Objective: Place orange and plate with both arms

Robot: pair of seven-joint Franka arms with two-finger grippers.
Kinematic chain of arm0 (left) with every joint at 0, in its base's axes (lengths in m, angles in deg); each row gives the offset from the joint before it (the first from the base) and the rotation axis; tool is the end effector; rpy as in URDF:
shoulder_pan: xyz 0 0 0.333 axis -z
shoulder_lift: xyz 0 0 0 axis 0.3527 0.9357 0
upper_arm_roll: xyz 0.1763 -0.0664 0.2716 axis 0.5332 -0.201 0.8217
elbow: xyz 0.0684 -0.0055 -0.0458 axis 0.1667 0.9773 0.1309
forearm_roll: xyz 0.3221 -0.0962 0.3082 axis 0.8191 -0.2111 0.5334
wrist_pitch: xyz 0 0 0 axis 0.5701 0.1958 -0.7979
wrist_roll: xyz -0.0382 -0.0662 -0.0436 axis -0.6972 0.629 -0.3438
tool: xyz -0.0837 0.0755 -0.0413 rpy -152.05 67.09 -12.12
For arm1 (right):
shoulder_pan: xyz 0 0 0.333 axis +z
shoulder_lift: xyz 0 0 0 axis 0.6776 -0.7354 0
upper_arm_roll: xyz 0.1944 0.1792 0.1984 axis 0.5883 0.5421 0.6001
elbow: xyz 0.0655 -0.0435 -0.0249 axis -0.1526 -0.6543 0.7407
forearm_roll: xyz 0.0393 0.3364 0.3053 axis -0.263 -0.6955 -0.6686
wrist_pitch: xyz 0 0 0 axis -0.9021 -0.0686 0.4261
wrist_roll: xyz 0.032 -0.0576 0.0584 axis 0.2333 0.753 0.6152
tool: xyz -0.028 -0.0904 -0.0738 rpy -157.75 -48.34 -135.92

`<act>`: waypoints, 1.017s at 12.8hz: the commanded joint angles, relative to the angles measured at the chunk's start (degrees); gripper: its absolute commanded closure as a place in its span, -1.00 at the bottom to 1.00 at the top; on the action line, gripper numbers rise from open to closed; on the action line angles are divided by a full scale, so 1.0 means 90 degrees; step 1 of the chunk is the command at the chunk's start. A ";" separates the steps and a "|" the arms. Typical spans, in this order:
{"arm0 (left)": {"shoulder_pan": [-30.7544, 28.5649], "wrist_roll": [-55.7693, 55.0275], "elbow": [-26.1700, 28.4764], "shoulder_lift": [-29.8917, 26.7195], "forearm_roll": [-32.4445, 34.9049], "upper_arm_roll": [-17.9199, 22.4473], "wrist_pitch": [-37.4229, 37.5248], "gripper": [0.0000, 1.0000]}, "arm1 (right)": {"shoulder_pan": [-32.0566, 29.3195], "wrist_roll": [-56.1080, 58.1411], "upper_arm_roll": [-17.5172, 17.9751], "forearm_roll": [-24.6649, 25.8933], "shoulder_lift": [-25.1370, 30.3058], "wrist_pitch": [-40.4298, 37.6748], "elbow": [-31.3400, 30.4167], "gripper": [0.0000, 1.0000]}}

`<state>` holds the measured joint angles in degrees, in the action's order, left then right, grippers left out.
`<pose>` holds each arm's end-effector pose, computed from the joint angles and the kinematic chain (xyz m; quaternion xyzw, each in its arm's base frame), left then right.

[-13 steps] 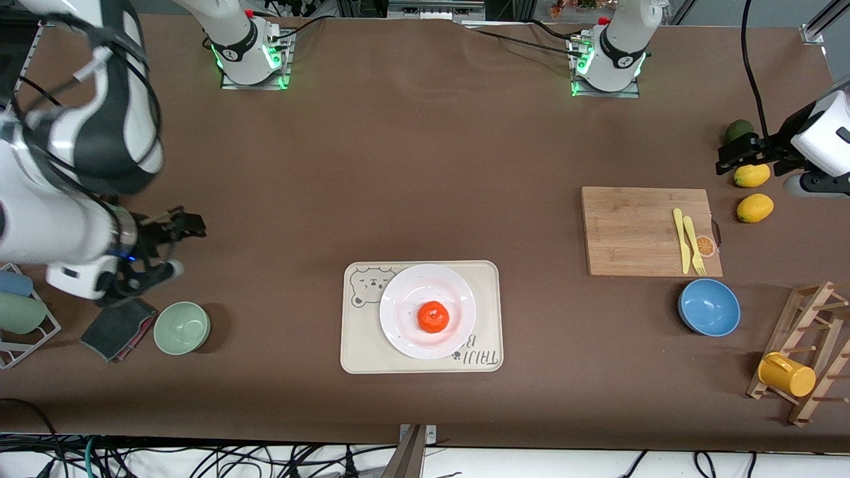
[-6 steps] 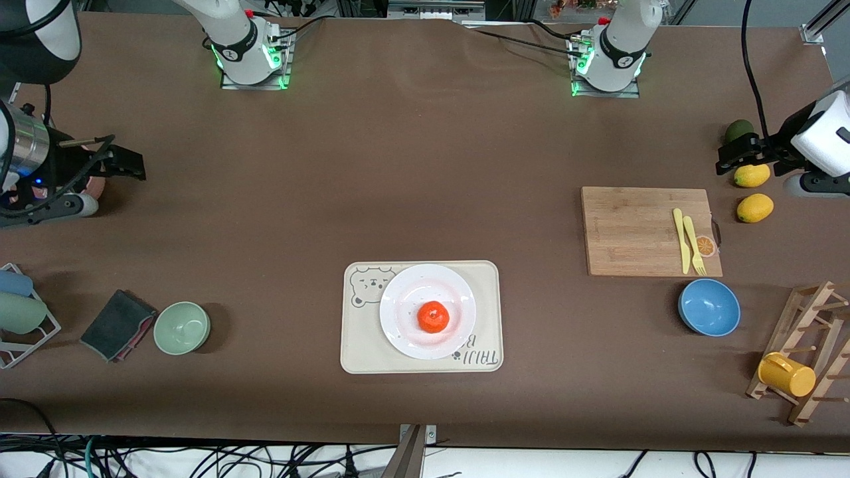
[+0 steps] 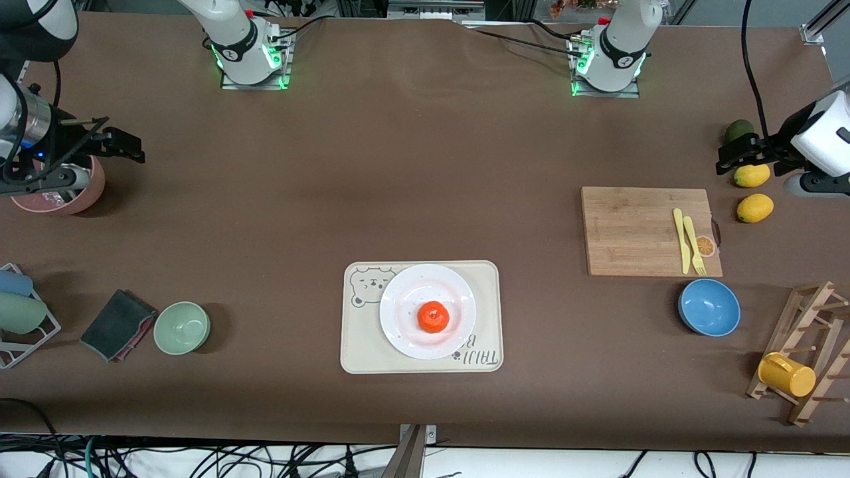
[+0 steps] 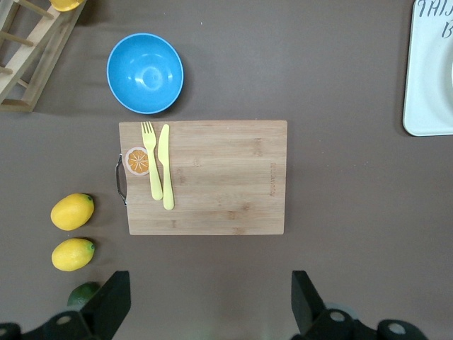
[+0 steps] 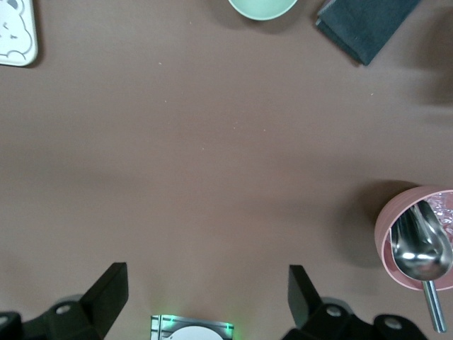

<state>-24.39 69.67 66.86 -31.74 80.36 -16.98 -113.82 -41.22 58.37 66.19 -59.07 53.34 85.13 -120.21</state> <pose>0.6251 0.0033 0.5856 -0.9982 0.0022 0.0605 0.0056 0.6053 -0.0040 0.5438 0.9951 0.0603 -0.0785 0.0042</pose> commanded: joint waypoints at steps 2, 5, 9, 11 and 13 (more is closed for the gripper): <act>0.0015 0.0133 -0.0149 0.0058 -0.0143 0.0040 0.0103 -1.00 | -0.0092 -0.0069 -0.0016 0.0029 0.0201 0.0270 0.0161 -1.00; 0.0015 0.0133 -0.0139 0.0058 -0.0143 0.0040 0.0103 -1.00 | -0.0092 -0.0497 -0.0026 -0.0156 0.0230 0.0270 0.0133 -1.00; 0.0005 0.0133 -0.0149 0.0097 -0.0143 0.0040 0.0103 -1.00 | -0.0092 -0.0772 -0.0026 -0.0176 0.0240 0.0260 0.0123 -1.00; 0.0005 0.0133 -0.0149 0.0097 -0.0143 0.0040 0.0103 -1.00 | -0.0092 -0.0851 -0.0026 -0.0166 0.0211 0.0289 0.0143 -1.00; 0.0005 0.0133 -0.0149 0.0097 -0.0143 0.0040 0.0103 -1.00 | -0.0092 -0.0899 -0.0026 -0.0176 0.0211 0.0290 0.0123 -1.00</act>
